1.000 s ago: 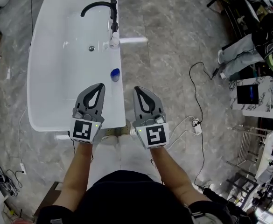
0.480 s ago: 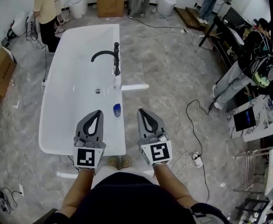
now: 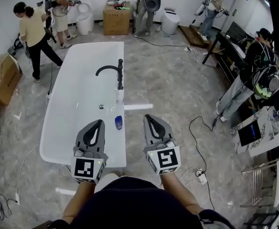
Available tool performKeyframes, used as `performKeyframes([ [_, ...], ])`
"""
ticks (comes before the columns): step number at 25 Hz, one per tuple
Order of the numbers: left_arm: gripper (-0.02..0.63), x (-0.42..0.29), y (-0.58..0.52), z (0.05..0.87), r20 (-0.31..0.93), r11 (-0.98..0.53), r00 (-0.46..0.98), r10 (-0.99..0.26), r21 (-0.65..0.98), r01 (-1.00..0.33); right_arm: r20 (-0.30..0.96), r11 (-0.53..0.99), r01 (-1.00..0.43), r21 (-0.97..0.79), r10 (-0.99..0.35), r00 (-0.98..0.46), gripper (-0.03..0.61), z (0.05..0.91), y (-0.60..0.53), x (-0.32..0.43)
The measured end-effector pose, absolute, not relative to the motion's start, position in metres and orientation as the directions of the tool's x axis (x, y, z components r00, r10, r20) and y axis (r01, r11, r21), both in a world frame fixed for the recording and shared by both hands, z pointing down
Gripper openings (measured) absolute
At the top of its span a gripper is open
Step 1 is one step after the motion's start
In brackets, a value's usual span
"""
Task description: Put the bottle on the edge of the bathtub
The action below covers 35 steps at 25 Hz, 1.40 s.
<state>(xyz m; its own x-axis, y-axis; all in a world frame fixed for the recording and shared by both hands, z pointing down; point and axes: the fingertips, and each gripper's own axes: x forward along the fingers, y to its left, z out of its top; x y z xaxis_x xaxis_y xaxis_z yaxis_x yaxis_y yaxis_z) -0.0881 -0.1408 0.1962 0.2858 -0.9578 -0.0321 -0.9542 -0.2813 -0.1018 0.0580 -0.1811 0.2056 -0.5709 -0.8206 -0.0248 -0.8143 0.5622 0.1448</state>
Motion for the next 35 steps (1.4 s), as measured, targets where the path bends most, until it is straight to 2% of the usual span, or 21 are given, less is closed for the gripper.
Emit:
performKeyframes([
  [13, 0.003, -0.078, -0.121, 0.169, -0.120, -0.238, 0.251, -0.961, -0.110, -0.965, -0.092, 0.564, -0.812, 0.150, -0.810, -0.579, 0.002, 0.177, -0.149, 0.069],
  [35, 0.003, -0.060, -0.108, 0.168, -0.131, -0.258, 0.269, -0.954, -0.095, -0.961, -0.111, 0.570, -0.802, 0.180, -0.798, -0.592, 0.002, 0.172, -0.141, 0.070],
])
